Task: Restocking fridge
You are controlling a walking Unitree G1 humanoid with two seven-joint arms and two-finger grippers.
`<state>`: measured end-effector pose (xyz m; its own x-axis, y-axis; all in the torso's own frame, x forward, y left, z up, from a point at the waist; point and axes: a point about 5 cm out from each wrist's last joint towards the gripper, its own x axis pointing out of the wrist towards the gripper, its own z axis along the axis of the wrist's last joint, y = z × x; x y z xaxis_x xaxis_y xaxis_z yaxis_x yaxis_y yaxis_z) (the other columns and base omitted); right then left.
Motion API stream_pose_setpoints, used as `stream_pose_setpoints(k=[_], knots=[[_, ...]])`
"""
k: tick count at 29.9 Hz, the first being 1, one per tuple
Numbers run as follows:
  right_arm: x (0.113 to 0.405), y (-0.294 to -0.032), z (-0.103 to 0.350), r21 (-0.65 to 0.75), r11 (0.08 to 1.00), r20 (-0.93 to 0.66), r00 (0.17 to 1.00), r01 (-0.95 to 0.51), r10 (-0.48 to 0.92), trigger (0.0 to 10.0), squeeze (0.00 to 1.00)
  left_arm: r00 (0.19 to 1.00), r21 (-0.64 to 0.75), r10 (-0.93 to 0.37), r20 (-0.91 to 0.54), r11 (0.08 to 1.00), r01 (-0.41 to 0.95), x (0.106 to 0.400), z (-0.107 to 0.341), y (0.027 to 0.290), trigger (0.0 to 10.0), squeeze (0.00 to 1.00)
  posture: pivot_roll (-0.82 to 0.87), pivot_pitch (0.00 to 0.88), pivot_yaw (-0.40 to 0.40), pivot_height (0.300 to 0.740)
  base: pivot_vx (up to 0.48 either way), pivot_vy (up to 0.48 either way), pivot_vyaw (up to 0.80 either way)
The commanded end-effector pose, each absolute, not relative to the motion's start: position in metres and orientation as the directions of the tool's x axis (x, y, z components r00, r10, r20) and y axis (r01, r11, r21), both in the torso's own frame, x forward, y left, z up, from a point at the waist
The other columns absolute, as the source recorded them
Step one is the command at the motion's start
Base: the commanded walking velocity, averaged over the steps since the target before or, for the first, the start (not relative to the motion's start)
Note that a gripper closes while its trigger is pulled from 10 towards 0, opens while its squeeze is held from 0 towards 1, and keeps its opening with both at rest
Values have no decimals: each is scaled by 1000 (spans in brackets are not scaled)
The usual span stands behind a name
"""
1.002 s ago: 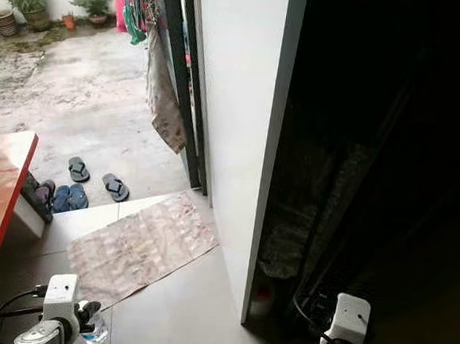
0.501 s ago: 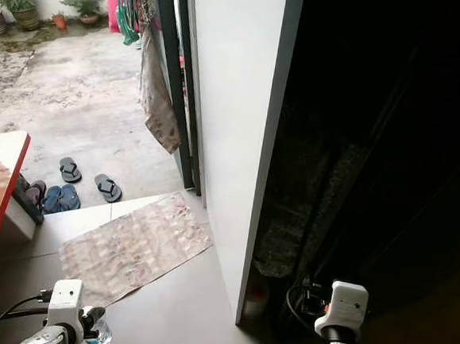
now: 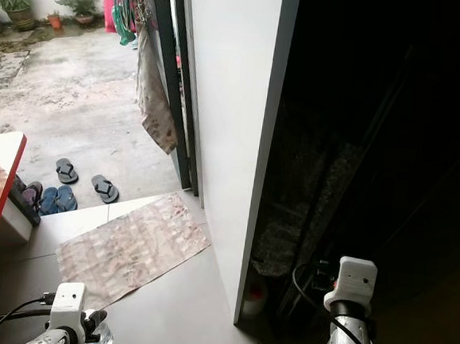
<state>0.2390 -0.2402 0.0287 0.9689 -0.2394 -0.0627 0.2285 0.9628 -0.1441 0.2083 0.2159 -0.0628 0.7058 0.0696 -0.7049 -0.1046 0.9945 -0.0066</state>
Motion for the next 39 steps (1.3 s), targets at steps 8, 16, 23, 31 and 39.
stream_pose_setpoints(k=[8, 16, 23, 31, 39], knots=[[241, -237, 29, -155, 960, -80, 966, 232, -246, 10000, 0, 671, 5, 67, -738, 996, -94, 194, -71, 218, 10000, 0, -90, 34, 25, 740, 0, 0, 0], [227, -258, 18, -230, 909, -125, 916, 348, -382, 10000, 0, 658, 9, 64, -750, 996, -87, 189, -74, 217, 10000, 0, -90, 34, 23, 740, 0, 0, 0], [213, -281, 14, -312, 822, -128, 836, 477, -534, 10000, 0, 648, 11, 65, -759, 996, -87, 186, -76, 217, 10000, 0, -91, 32, 24, 740, 0, 0, 0], [197, -296, 10, -391, 712, -116, 737, 582, -666, 10000, 0, 644, 16, 61, -762, 997, -75, 185, -76, 216, 10000, 0, -92, 21, 25, 740, 0, 0, 0], [190, -290, -3, -337, 766, -203, 752, 548, -627, 10000, 0, 643, 18, 55, -764, 998, -64, 185, -76, 215, 10000, 0, -100, 14, 28, 740, 0, 0, 0]])
